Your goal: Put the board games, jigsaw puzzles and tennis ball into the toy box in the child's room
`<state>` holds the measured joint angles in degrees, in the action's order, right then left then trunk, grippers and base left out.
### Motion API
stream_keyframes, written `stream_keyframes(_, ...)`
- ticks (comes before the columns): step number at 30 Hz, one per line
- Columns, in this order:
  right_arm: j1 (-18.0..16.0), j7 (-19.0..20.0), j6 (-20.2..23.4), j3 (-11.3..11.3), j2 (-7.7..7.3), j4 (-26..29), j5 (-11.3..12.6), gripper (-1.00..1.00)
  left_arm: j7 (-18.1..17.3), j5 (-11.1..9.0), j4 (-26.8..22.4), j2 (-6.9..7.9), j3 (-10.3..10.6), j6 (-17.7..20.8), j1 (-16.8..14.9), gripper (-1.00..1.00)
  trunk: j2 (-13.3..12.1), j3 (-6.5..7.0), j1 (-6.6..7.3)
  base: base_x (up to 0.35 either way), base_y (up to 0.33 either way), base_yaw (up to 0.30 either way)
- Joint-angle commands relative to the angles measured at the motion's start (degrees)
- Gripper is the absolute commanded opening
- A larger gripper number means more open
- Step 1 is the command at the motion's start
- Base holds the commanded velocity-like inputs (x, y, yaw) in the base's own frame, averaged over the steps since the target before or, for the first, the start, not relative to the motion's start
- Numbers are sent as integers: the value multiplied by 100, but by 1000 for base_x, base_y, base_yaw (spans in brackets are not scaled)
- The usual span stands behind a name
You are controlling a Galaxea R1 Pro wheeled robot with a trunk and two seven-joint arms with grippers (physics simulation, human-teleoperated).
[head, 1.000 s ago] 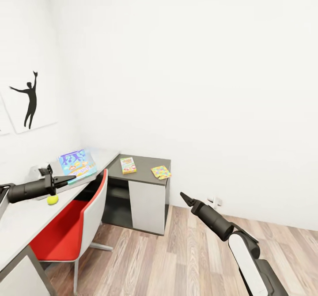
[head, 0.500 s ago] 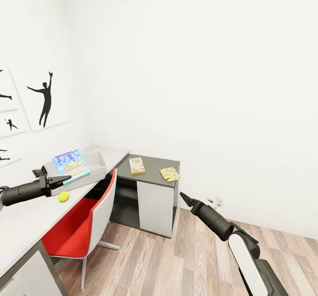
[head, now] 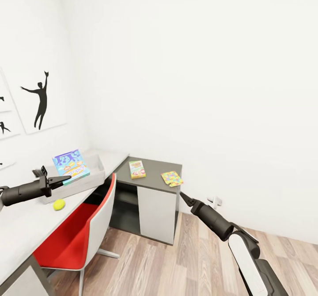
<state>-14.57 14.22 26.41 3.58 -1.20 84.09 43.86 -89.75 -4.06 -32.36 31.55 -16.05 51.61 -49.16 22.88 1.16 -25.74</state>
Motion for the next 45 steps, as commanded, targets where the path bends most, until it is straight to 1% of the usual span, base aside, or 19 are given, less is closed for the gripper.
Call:
stream_keyframes(1, -2, 0, 21, 1, -3, 7, 29, 100, -25, 7, 1, 0, -3, 60, 0, -100, 4, -2, -4, 167, 12, 0)
stream_keyframes(5, -2, 5, 22, 2, -3, 17, 27, 100, -25, 3, 1, 0, -3, 60, 2, -100, 4, 0, -4, 167, -43, 59)
stream_keyframes(11, -2, 10, 23, 2, -6, 41, 26, 100, -25, 5, 1, 0, 4, 60, 2, -100, 4, 15, -4, 210, -66, 196)
stream_keyframes(16, -2, -47, 17, 20, -3, 60, 24, 100, -25, 4, 1, 0, 0, 60, 2, -100, 4, 16, -4, 142, -3, 20)
stream_keyframes(19, -3, -109, 39, 185, -2, 159, -8, 100, -25, 4, 1, 0, -2, 60, 2, -100, 4, 16, -4, 104, 0, 1)
stream_keyframes(21, 2, -207, 105, 249, -25, 272, -24, 100, -25, 3, 1, 0, -3, 60, 2, -100, 4, 16, -4, 101, 0, 0)
stream_keyframes(22, 4, -312, 305, 283, -32, 441, -29, 100, -25, 2, 1, 2, -6, 60, 2, -100, 4, 16, -4, 99, 0, 0)
stream_keyframes(23, -11, -358, 557, 290, -20, 515, -28, 100, -25, 2, 1, 5, -8, 60, 2, -100, 4, 16, -4, 99, 0, 0)
stream_keyframes(24, -29, -375, 713, 292, -15, 539, -24, 100, -25, 2, 1, 5, -9, 60, 2, -100, 4, 16, -4, 99, 0, 0)
stream_keyframes(25, -122, -410, 1199, 286, 0, 586, -8, 100, -25, 2, -1, 7, -10, 60, 2, -100, 4, 16, -4, 99, 0, 0)
stream_keyframes(26, -200, -423, 1457, 282, 5, 604, 5, 100, -25, 2, 0, 8, -8, 60, 2, -100, 4, 16, -4, 98, 0, 0)
stream_keyframes(30, -312, -411, 1853, 269, 10, 633, 30, 100, -25, 2, -4, 6, -4, 60, 2, -100, 4, 16, -4, 99, 12, 0)
stream_keyframes(33, -307, -412, 1865, 278, 27, 635, 34, 100, -25, 6, -2, 2, -3, 60, 2, -100, 4, 16, -4, 119, 159, 0)
stream_keyframes(36, -296, -401, 1773, 240, 33, 635, 35, 100, -25, 13, -3, 5, -3, 60, 2, -100, 4, 18, -4, 200, 158, 18)
stream_keyframes(39, -293, -397, 1709, 192, 39, 635, 35, 100, -25, 18, -5, 8, -8, 60, 2, -100, 4, 18, -4, 225, 42, 198)
stream_keyframes(45, -292, -393, 1693, 169, 34, 635, 35, 100, -25, 19, -4, 9, -4, 60, 2, -100, 4, 19, -4, 147, 6, 272)
